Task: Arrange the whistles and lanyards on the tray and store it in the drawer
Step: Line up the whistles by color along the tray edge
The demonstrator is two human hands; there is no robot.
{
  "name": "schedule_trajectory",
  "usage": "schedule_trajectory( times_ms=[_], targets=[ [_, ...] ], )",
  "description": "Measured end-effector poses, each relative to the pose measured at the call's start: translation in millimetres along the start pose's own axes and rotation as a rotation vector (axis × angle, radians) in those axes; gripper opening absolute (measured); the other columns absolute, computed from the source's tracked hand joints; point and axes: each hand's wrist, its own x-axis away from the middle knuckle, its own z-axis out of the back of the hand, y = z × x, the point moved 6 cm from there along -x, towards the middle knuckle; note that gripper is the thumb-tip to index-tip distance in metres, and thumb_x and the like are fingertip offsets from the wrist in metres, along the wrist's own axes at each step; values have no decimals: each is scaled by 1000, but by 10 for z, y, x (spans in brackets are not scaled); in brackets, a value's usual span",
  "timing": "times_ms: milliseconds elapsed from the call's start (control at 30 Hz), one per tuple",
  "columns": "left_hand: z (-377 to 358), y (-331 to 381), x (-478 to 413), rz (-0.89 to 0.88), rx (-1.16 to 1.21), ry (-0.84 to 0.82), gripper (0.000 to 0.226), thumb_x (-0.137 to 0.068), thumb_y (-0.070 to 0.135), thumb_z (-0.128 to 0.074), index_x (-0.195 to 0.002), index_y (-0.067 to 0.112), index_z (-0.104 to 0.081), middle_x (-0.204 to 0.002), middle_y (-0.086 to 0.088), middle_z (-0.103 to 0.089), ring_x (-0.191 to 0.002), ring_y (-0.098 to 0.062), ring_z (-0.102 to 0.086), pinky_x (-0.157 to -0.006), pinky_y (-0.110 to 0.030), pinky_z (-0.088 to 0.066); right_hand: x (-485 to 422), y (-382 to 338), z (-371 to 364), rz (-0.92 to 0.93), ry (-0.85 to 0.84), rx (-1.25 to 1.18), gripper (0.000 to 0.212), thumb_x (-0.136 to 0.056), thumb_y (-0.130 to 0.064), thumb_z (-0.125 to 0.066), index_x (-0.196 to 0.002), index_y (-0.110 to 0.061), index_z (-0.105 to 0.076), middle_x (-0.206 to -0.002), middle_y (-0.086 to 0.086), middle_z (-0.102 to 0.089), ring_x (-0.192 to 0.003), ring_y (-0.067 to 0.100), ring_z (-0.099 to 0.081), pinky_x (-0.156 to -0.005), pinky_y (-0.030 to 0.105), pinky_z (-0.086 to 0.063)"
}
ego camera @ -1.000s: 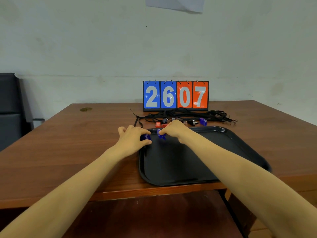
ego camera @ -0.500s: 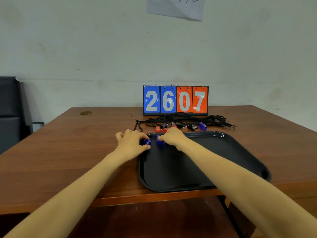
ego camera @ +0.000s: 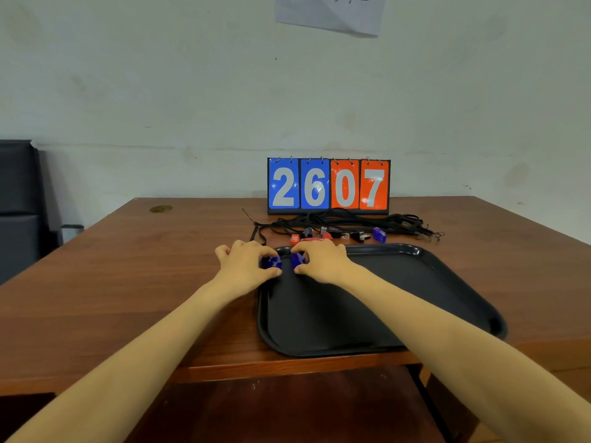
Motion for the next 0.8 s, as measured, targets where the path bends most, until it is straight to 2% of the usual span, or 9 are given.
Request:
schedule_trajectory(
  times_ms=[200,333,467,600,733,800],
  targets=[
    [0,7,-18,1,-8,-12,40,-84,51,-56,-121,37,-57,-122,9,-57,-122,-20,-39,-89,-39,-23,-16,2,1,-5,21,17,52,-88,-37,-60,-136,-26,-44,-135,5,-52,-128,27,-42,-106,49,-29],
    [1,26,-5,-6,-5,0,48,-82,54,-56,-126,36,-52,-125,7,-54,-123,-20,-36,-89,-38,-22,24,25,-9,-9,-12,-57,55,-88,-37,-60,-138,-24,-41,-136,5,-52,-128,27,-43,-107,52,-27],
    [66,183,-58,-45,24,51,43,-85,51,-54,-124,35,-53,-125,7,-53,-123,-18,-35,-90,-35,-20,102,153,135,-35,58,-105,48,-89,-36,-58,-134,-23,-45,-125,4,-59,-119,24,-51,-105,49,-36],
    [53,549,-255,-101,49,35,39,-87,47,-54,-123,33,-55,-120,7,-58,-121,-18,-41,-97,-38,-23,125,612,423,-141,136,-62,32,-89,-33,-57,-119,-21,-55,-113,2,-63,-105,19,-57,-97,43,-45],
    [-120,938,-584,-187,39,-75,36,-89,42,-52,-123,28,-55,-117,2,-58,-116,-19,-45,-99,-38,-25,95,1245,672,-282,192,-52,28,-89,-31,-59,-113,-17,-59,-111,5,-64,-102,22,-59,-95,42,-47],
    [-233,1060,-771,-191,4,-130,35,-89,38,-54,-123,27,-55,-117,0,-57,-116,-21,-45,-100,-38,-27,37,1525,708,-334,180,-54,26,-89,-28,-59,-109,-12,-62,-108,8,-65,-98,22,-61,-90,37,-50]
  ],
)
